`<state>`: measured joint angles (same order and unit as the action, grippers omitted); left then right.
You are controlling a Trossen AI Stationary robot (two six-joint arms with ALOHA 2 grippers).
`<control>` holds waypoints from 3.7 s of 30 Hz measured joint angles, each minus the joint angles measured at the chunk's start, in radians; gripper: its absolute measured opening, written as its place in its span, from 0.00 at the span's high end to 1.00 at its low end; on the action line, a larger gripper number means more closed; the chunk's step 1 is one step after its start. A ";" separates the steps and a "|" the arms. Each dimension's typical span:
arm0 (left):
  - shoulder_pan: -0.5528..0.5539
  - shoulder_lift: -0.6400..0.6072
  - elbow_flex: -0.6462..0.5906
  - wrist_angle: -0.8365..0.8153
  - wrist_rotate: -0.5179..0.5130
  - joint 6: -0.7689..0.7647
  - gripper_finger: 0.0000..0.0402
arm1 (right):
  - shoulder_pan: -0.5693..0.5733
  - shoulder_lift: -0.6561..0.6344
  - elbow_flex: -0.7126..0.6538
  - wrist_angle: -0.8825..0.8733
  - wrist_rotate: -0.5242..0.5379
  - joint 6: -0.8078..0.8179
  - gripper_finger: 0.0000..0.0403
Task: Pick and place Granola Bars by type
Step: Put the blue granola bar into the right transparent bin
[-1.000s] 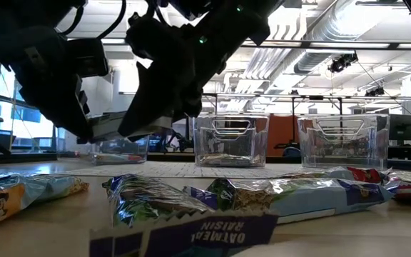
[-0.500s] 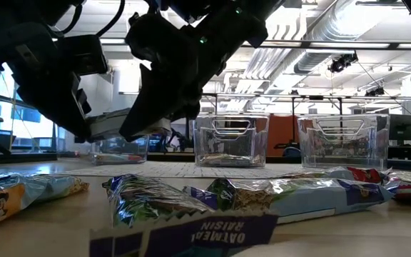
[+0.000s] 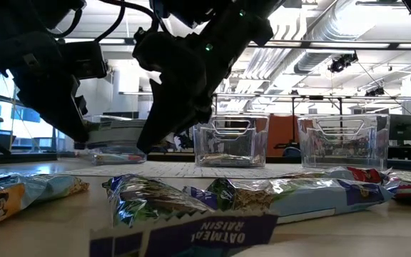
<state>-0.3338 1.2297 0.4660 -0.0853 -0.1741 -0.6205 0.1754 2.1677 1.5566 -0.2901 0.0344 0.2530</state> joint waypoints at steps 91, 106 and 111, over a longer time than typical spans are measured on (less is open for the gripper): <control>0.001 0.000 0.000 -0.043 -0.107 -0.066 0.67 | -0.458 -1.067 -0.947 -0.315 0.536 0.288 0.67; 0.001 0.000 0.000 -0.044 -0.106 -0.066 0.67 | -0.456 -1.075 -0.948 0.149 0.378 0.007 0.64; 0.001 0.000 0.000 -0.044 -0.107 -0.066 0.67 | -0.372 -1.064 -0.946 0.394 0.142 -0.158 0.64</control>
<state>-0.3332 1.2301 0.4660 -0.1291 -0.2806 -0.6865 -0.1965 1.1041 0.6102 0.1035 0.1767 0.0950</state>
